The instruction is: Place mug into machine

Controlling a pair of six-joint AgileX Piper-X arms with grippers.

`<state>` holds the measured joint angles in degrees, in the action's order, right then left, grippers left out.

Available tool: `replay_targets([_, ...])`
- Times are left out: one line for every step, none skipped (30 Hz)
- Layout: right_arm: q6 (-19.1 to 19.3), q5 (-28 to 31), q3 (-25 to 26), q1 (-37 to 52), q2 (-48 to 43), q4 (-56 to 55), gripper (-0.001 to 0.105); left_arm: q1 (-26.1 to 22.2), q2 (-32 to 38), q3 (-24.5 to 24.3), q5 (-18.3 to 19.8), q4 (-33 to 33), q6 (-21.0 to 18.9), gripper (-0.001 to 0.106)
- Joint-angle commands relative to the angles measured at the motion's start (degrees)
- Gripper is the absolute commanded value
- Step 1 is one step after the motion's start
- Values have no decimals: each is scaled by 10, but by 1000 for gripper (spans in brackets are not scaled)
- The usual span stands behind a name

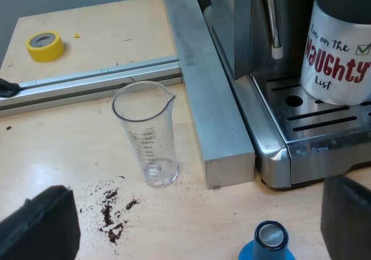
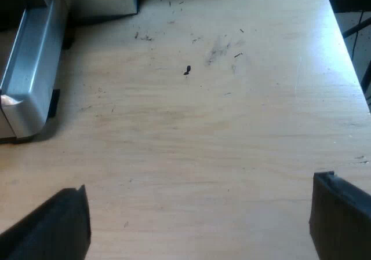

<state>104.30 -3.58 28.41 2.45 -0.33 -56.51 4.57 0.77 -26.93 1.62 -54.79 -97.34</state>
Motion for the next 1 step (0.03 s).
replay_targets([3, -1, 3, -2, -26, 4, 78, -1, 79, 0, -5, 12, -1, 85])
